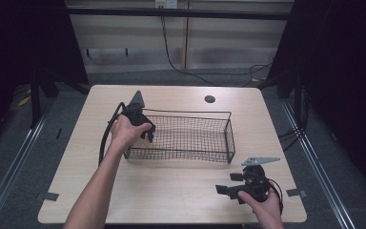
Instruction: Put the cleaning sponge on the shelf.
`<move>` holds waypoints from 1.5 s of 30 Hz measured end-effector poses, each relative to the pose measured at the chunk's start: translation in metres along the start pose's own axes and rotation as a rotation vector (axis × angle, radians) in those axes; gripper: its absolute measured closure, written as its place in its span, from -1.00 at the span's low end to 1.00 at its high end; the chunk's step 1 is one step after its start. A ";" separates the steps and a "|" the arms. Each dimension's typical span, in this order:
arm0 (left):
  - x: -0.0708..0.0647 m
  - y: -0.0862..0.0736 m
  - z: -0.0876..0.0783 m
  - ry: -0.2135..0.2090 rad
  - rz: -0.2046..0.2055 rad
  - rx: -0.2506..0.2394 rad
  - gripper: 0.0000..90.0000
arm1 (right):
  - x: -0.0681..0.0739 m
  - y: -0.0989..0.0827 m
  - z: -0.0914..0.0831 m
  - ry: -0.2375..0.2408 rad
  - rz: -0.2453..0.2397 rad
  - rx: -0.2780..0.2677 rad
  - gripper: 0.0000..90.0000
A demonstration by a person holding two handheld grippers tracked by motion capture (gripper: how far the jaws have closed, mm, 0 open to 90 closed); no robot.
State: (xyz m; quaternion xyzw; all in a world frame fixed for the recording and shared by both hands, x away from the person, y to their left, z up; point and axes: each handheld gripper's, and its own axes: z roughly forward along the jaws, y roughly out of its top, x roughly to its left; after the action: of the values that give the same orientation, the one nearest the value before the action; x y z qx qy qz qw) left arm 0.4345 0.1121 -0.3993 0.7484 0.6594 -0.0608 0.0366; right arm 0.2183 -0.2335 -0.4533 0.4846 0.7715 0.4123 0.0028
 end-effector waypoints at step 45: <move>-0.007 0.005 0.043 0.113 -0.072 0.045 -0.45 | 0.001 0.000 0.001 0.011 -0.004 0.009 -0.68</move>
State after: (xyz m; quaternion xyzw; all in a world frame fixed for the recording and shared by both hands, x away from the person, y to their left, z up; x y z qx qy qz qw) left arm 0.4363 0.0988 -0.4405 0.7272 0.6853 -0.0343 -0.0195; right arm 0.2183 -0.2318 -0.4536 0.4808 0.7743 0.4115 -0.0029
